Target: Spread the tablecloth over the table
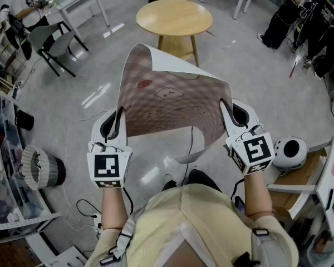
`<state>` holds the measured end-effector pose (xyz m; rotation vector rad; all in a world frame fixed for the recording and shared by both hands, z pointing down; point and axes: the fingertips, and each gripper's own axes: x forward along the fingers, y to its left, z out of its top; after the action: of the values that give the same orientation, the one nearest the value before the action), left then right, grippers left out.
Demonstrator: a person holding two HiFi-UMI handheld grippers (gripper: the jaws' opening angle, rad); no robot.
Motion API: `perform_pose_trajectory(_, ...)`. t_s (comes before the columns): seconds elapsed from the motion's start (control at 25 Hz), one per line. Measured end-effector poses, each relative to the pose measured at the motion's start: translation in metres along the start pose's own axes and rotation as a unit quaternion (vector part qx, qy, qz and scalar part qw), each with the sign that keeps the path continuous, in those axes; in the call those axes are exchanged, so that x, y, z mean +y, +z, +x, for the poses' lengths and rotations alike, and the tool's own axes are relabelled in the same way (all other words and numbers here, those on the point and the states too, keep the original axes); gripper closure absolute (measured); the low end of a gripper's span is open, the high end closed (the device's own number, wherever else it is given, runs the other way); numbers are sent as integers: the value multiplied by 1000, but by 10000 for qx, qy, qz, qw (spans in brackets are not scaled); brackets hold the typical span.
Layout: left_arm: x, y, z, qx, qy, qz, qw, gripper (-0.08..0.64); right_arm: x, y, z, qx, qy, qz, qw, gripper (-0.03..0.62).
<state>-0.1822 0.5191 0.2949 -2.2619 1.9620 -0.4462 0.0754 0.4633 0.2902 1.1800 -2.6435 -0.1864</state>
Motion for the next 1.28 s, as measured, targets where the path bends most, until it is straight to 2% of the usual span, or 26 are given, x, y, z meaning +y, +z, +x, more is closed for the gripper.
perform_pose_trajectory(0.28,-16,-8,9,281,0,-89,9996,555,-12,-11,7,93,127,50,9999,584)
perform_pose_trajectory(0.44,-30,-9,12,526,30,-206,9984,555,-20,-22,6,92,255,237,9994,584)
perform_pose_trajectory(0.84,-62,-5,26,662,56,-337,9972,555,-37,-28,5,36,591,147,9981,584)
perform_pose_trajectory(1.28,-85,11,54,726,423,-238,9962,555,-70,-30,7,-231,1000,62,9947,584)
